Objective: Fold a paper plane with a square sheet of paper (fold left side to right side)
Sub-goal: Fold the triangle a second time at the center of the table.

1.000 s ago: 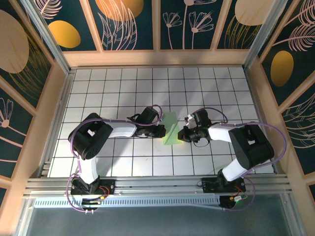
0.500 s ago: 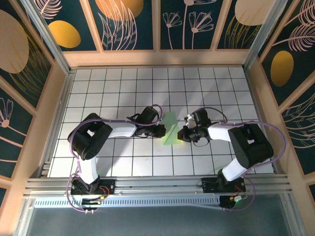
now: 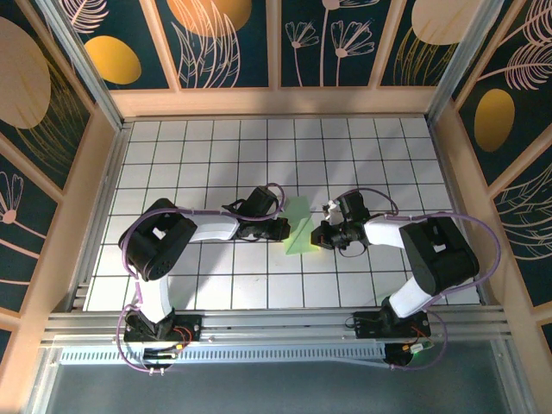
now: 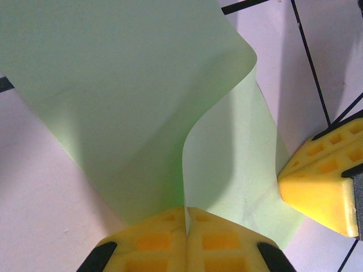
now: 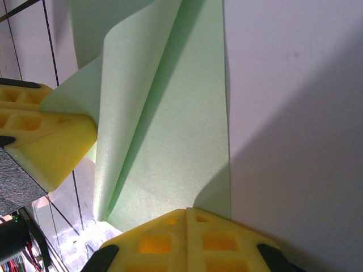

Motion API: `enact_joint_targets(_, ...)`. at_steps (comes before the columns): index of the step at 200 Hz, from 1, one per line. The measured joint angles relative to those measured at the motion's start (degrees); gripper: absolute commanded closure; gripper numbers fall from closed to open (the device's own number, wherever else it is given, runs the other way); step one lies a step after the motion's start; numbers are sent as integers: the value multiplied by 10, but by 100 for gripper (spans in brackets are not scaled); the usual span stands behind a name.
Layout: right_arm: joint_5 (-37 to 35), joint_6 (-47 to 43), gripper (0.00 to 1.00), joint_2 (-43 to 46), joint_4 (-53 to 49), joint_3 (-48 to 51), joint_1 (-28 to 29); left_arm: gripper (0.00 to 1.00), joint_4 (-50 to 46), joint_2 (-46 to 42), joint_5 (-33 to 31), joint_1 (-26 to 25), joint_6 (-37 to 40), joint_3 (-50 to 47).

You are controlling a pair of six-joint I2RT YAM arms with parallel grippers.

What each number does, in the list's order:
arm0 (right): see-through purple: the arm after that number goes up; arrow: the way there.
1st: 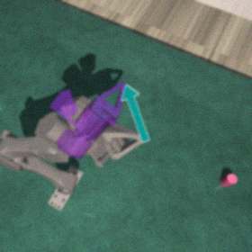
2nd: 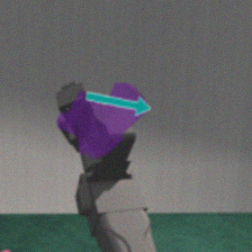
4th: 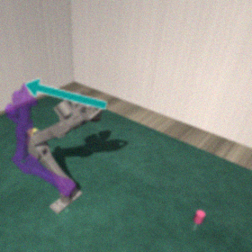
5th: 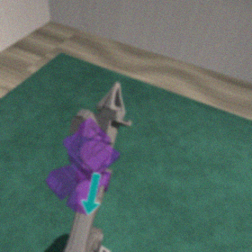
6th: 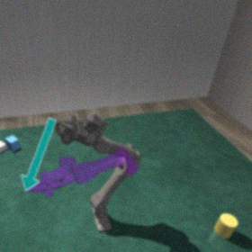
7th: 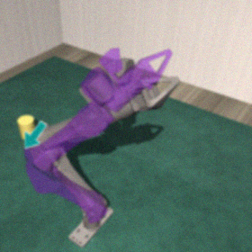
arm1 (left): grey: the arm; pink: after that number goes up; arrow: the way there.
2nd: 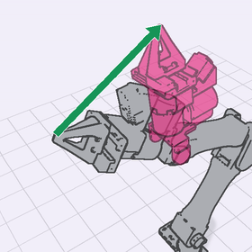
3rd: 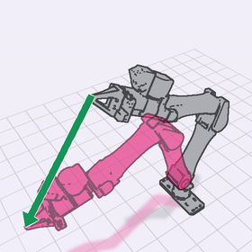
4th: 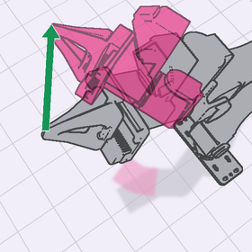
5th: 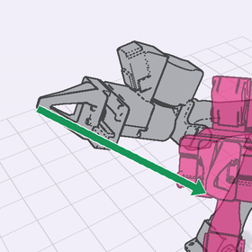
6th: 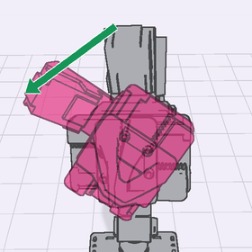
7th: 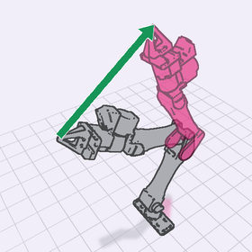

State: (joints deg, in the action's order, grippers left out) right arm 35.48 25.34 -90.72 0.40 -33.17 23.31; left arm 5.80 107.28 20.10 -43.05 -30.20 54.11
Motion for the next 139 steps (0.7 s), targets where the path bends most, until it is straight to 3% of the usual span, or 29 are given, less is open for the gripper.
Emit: enact_joint_targets(139, 1, 0, 100, -1, -14, -9, 0, 100, 11, 9, 4, 0, 0, 0)
